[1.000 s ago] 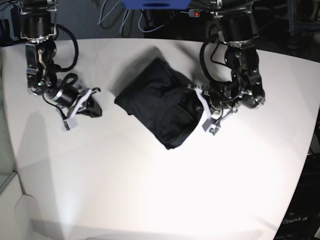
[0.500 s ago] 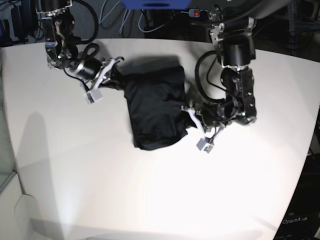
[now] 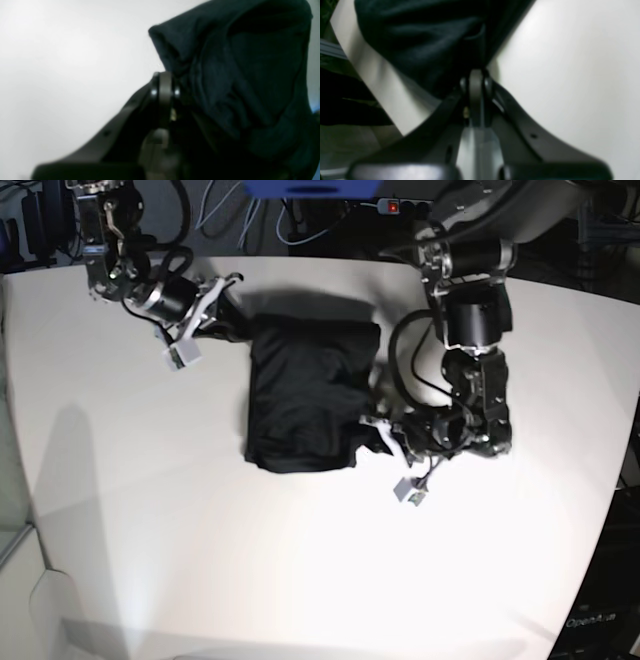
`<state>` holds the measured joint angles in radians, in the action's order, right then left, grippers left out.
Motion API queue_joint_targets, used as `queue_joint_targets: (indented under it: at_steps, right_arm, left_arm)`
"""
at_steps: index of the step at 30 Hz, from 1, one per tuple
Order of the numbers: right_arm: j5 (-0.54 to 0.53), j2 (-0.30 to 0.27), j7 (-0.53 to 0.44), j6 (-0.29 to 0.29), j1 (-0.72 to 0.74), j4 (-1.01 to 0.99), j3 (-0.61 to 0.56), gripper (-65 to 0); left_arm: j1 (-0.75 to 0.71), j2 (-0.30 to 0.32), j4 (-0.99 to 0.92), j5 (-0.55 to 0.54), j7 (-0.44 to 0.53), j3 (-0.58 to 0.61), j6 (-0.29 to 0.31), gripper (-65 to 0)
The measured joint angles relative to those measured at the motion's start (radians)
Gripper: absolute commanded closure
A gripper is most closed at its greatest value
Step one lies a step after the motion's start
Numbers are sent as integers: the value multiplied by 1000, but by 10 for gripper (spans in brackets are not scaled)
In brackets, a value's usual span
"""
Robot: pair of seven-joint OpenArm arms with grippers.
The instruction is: Fold the T-shirt properly
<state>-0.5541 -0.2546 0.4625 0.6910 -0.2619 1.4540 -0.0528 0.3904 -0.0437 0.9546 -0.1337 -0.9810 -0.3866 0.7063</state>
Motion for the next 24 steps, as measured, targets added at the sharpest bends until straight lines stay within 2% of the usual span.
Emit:
queue_joint_targets:
  at_steps: [3,5,8,11,15,21,24]
  right_arm:
    - [0,-23,-2,0,3,0,-3,0]
    - [1,-45,-2,0,3,1,7,0]
    - [-1,-47,-4,0,-1,3,79,0]
    - [3,-50,0,0,-10,4,152,0]
    - [11,-53,5,0,-48,55,201,0]
    - [2,-38,20,-5,-28,273,170,0]
    - [2,0,146,-1,8,360,124,0]
  left_arm:
    - [-8,48,82,31,-97,-89,-7,0]
    - [-36,100,167,30,-148,-127,-14,0]
    - [-129,171,338,41,-230,-137,-15,0]
    - [-246,223,499,27,-247,-130,-11,0]
    - [-410,260,645,26,-248,-136,-10,0]
    - [-575,259,764,21,-243,-135,-9,0]
    - [-631,257,807,21,-242,-149,-9,0]
